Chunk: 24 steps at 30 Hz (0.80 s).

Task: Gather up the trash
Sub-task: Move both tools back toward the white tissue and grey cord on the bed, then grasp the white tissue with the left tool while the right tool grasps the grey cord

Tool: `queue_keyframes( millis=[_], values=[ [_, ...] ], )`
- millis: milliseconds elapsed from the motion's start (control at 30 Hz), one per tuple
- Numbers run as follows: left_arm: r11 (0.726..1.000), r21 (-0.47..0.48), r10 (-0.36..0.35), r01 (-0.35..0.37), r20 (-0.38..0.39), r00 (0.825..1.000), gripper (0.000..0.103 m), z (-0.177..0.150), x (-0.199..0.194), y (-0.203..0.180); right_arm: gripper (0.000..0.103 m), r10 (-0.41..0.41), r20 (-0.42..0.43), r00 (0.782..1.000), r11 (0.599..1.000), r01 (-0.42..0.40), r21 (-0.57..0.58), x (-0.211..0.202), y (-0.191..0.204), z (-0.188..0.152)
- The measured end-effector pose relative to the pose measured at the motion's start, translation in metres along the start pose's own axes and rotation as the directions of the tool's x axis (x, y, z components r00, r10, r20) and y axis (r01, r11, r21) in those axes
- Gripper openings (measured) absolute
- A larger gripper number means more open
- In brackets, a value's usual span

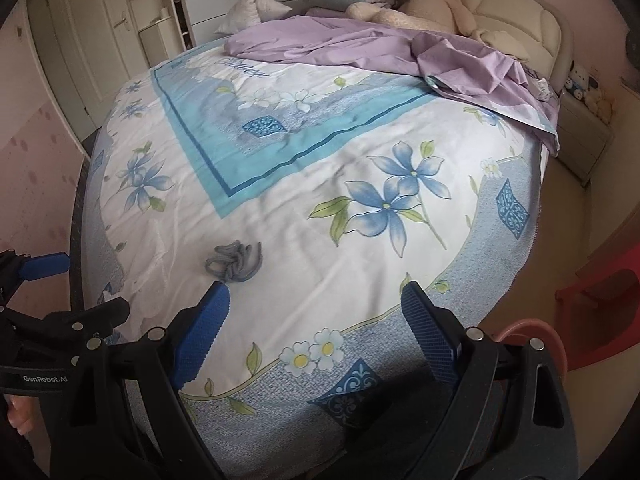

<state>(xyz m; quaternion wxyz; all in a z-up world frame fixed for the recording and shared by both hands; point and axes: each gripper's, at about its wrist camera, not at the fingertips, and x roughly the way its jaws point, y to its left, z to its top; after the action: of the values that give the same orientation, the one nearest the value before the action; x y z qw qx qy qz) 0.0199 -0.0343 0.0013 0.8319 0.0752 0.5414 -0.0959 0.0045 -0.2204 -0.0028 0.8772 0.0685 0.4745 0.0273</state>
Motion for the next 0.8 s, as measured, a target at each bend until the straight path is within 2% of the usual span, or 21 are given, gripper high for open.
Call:
queue_keyframes(
  millis=[333,467,800],
  values=[
    [0.997,-0.078,-0.008,0.005,-0.034,0.999,0.098,-0.016,0.022,0.037,0.085,0.043,-0.064,0.997,0.995,-0.049,-0.088,0.025,0.053,-0.004],
    [0.993,-0.113,-0.03,0.023,-0.058,0.998,0.098,-0.017,0.039,0.05,0.085,0.043,-0.09,0.995,0.994,-0.051,-0.097,0.039,0.06,-0.004],
    [0.993,-0.112,-0.046,0.031,-0.131,0.99,0.098,-0.015,0.092,0.059,0.085,0.031,-0.139,0.99,0.994,-0.045,-0.101,0.081,0.073,0.0]
  ],
)
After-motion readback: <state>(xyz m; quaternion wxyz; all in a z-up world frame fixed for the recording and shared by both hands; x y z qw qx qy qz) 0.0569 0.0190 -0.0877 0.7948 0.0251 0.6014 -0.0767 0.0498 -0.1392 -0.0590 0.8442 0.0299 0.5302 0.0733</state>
